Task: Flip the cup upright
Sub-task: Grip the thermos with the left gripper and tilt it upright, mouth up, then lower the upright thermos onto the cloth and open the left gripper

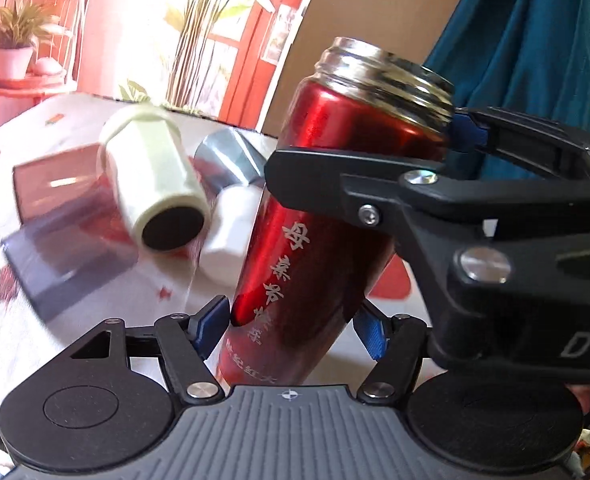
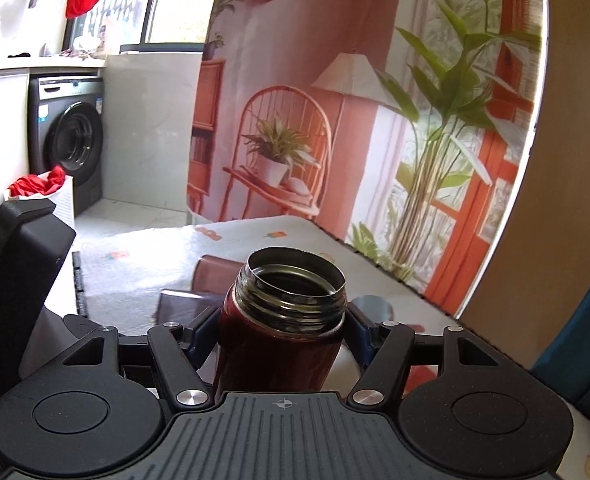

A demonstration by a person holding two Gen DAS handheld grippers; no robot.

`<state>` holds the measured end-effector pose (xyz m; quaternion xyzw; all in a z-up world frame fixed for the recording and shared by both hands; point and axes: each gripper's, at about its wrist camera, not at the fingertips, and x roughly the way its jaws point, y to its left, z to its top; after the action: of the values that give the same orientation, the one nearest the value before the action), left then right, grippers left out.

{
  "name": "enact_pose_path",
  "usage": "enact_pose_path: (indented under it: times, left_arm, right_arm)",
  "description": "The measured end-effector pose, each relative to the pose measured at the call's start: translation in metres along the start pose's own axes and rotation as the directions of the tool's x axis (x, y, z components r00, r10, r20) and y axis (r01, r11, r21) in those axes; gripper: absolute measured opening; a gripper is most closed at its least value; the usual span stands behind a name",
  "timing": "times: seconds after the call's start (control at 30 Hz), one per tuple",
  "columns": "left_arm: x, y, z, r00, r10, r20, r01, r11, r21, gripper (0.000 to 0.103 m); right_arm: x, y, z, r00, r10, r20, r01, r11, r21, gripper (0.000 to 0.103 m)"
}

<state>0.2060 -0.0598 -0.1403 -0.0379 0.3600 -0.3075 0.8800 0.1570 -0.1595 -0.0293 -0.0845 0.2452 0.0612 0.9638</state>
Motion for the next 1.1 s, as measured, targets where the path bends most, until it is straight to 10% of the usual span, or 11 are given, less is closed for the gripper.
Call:
enact_pose_path:
  times: [0.67,0.83,1.1]
  left_arm:
    - [-0.012,0.004,-0.005,0.998,0.035,-0.047,-0.035,0.999,0.01,0.093]
    - [-0.03,0.001,-0.007,0.998,0.05,-0.047,-0.05,0.999,-0.002,0.094]
    - [-0.057,-0.007,-0.008,0.991,0.117,-0.061,-0.117,0.993,0.014,0.1]
  right_arm:
    - [0.007,-0.029,0.009,0.998,0.065,-0.015,-0.062,0.989,0.136,0.062]
    - [0.0,-0.028,0.01,0.998,0.056,-0.025,-0.051,0.987,0.152,0.095]
    - [-0.013,-0.031,-0.004,0.996,0.02,-0.084,0.002,0.967,0.254,0.103]
